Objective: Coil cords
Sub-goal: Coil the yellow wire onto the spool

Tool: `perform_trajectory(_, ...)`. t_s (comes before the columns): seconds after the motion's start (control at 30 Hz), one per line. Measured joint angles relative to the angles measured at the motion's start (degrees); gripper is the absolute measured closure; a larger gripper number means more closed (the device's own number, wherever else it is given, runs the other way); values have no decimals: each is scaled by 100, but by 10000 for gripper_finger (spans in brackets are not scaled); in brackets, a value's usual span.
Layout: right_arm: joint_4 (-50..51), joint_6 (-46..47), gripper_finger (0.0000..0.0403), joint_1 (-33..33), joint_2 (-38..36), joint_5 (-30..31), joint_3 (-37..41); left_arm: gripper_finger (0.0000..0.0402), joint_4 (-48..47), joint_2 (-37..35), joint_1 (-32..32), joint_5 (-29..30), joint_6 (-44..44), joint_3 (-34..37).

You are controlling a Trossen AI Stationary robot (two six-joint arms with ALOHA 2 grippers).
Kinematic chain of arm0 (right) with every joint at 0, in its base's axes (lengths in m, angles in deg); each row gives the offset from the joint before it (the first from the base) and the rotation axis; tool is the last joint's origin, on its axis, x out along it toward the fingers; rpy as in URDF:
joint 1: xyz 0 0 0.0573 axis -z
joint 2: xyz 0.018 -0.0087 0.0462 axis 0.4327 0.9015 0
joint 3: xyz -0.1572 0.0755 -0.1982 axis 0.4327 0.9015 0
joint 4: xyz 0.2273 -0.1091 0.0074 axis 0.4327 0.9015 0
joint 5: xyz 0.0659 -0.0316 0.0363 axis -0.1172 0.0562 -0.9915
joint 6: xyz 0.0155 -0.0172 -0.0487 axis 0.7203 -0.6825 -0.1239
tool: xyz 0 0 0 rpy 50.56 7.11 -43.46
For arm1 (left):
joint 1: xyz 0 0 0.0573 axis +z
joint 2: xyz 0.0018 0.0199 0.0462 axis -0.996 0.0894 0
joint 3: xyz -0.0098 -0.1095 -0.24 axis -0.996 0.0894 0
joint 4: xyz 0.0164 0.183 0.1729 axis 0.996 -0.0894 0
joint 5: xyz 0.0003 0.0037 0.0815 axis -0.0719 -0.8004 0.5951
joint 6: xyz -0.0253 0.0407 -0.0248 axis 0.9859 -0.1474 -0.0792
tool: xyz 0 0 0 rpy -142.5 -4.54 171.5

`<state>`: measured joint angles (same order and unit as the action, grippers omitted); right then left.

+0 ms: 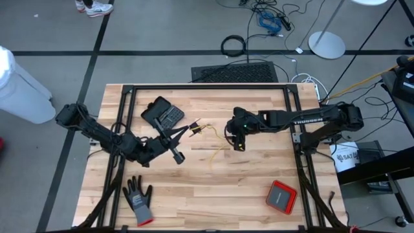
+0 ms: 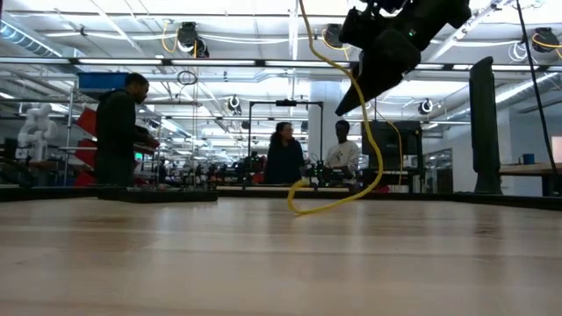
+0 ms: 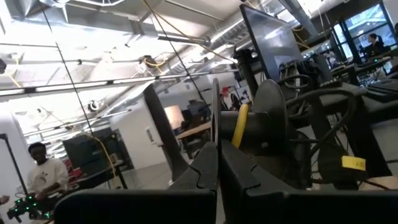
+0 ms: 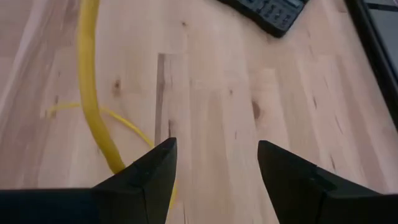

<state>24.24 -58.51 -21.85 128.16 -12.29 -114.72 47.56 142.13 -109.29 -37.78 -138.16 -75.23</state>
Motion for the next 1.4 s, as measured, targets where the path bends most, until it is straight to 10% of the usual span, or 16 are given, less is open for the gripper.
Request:
perform_trajectory(0.27,-93,-102,190,59,0,-397,101,400,0,-4,0,107,-132,0)
perform_trajectory(0.6,916,310,190,260,-197,647,101,400,-3,-7,0,172,-155,0)
perform_trajectory(0.87,1024,652,190,242,-396,-1058,101,400,-2,-7,-9,304,-279,0)
perform_trajectory(1.4,407,6,227,243,-170,-977,101,400,17,-7,-9,309,-252,-2)
